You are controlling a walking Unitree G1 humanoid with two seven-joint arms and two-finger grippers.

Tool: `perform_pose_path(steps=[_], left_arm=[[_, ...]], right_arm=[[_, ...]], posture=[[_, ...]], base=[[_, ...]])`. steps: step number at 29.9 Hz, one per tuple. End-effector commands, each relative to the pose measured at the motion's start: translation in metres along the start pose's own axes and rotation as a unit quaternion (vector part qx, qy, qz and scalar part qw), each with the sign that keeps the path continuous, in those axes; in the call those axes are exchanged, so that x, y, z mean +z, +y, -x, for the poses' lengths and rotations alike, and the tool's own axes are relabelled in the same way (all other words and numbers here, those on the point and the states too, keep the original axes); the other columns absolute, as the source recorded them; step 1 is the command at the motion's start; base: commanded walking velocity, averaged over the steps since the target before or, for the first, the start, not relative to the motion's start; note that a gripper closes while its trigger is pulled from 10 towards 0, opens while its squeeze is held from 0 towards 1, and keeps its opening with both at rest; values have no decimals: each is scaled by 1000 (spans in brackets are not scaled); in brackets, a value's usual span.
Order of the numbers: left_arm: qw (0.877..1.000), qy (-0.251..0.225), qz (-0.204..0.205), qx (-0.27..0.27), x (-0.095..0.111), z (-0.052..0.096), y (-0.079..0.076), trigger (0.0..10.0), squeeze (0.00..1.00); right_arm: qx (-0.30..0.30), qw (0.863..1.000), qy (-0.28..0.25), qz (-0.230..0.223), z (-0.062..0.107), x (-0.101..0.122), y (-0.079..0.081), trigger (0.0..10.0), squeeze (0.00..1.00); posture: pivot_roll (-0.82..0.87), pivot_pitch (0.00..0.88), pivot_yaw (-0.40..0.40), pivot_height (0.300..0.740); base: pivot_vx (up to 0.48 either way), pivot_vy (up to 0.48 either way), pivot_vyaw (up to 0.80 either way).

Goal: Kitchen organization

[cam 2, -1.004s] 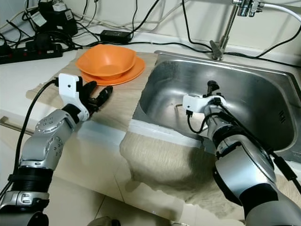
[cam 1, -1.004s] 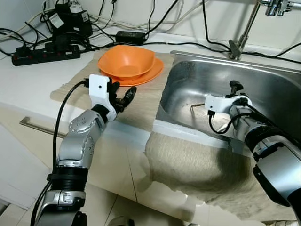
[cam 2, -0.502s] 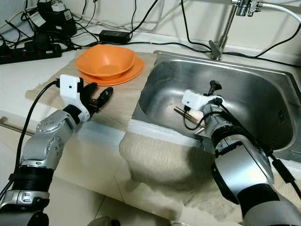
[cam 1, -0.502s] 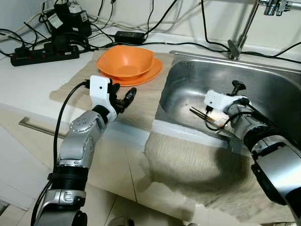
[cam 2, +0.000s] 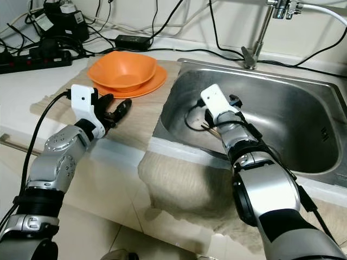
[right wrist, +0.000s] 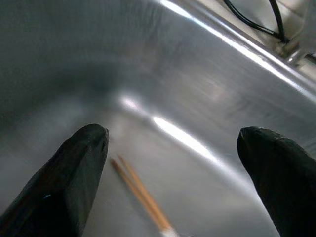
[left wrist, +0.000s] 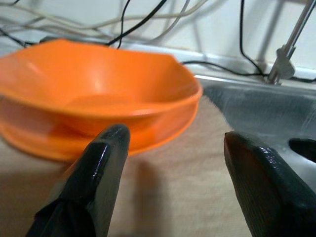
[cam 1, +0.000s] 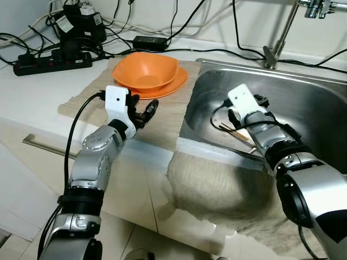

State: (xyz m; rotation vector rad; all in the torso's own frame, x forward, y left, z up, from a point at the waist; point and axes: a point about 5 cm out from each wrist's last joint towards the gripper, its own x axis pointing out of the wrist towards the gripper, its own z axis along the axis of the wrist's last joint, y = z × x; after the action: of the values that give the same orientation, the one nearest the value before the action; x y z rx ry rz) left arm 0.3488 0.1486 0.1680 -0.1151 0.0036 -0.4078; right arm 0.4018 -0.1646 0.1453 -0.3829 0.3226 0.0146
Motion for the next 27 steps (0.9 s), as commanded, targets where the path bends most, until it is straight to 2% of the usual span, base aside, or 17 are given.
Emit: perform_pose_path(steps=[1,3,5,7,8,12,13,21,27], left_arm=[[1000,1,3,-1,4,-3,0,10000,0],[1000,-1,0,8,5,-4,4,10000,0],[1000,-2,0,11,5,-4,5,10000,0],[1000,-3,-2,16,5,-4,7,10000,0],[1000,-3,-2,16,5,-4,7,10000,0],[999,-6,-6,30,7,-5,13,10000,0],[999,-7,-11,41,8,-5,19,10000,0],[998,-7,-15,58,10,-2,29,10000,0],[998,1,-42,44,21,10,39,10000,0]], right_arm=[[-2,999,-10,-40,0,11,-3,10000,0],[13,995,-15,-96,-1,15,0,10000,0],[19,993,-18,-112,-1,16,1,10000,0],[33,984,-26,-176,0,21,4,10000,0],[33,984,-26,-176,0,21,4,10000,0],[66,953,-40,-293,0,29,13,10000,0],[78,941,-47,-325,1,30,18,10000,0],[114,933,-56,-336,4,29,40,10000,0],[181,916,-71,-352,16,30,68,10000,0]], posture=[[45,0,9,740],[44,0,15,740],[44,0,15,740],[42,0,19,740],[42,0,19,740],[42,0,18,740],[45,0,21,740],[47,0,26,740],[72,0,35,740]], base=[[0,0,0],[0,0,0],[0,0,0],[0,0,0],[0,0,0],[0,0,0],[0,0,0],[0,0,0],[0,0,0]])
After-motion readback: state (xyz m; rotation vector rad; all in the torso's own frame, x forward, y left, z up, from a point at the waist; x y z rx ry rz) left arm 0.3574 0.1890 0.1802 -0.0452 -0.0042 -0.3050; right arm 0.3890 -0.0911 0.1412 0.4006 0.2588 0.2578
